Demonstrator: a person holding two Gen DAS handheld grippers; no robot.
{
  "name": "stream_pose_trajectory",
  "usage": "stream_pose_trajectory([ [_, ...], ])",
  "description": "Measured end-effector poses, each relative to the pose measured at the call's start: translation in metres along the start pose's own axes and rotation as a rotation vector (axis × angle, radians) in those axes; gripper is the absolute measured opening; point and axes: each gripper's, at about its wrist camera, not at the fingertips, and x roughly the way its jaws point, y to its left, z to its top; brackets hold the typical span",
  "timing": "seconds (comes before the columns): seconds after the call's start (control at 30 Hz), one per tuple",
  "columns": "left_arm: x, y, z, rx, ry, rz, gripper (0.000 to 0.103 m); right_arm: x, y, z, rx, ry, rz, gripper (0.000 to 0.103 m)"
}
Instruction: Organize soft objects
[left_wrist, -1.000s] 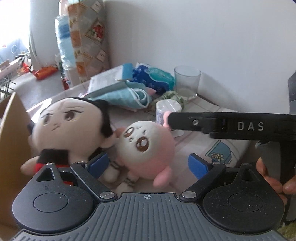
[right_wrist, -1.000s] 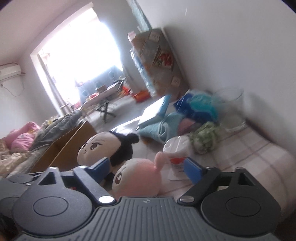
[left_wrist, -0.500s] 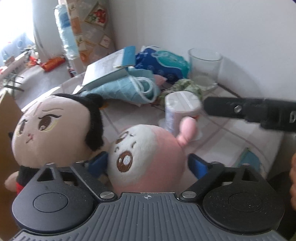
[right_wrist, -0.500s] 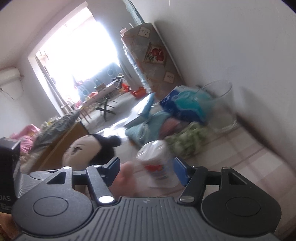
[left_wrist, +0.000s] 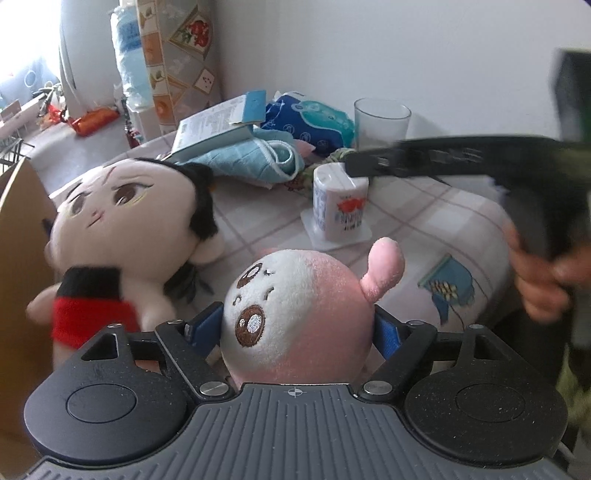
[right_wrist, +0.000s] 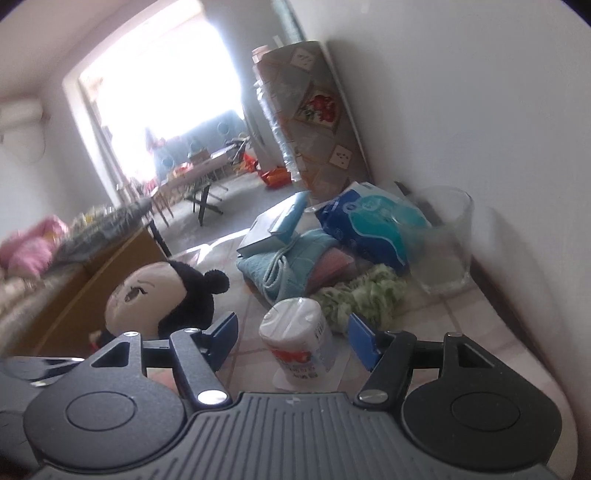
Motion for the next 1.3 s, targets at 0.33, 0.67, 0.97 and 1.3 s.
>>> stream_pose_trajectory([
  [0.33,-0.034,0.011,-0.031,-0.068,-0.071,0.044,0.081,0.053,0.034,0.002,-0.255,0.103,-0.119,0.053],
  [0.67,-0.067,0.031,-0.055,-0.151,-0.151,0.090,0.081,0.036,0.026,0.004,-0.093,0.128,-0.021,0.052],
  [0.97,-0.086,0.052,-0.077,-0.217,-0.193,0.119,0.081,0.050,-0.013,-0.008,0.451,0.376,0.327,0.053],
  [1.3,-0.088,0.064,-0.084,-0.243,-0.226,0.085,0.081,0.039,-0.041,-0.004,0.534,0.322,0.164,0.054],
])
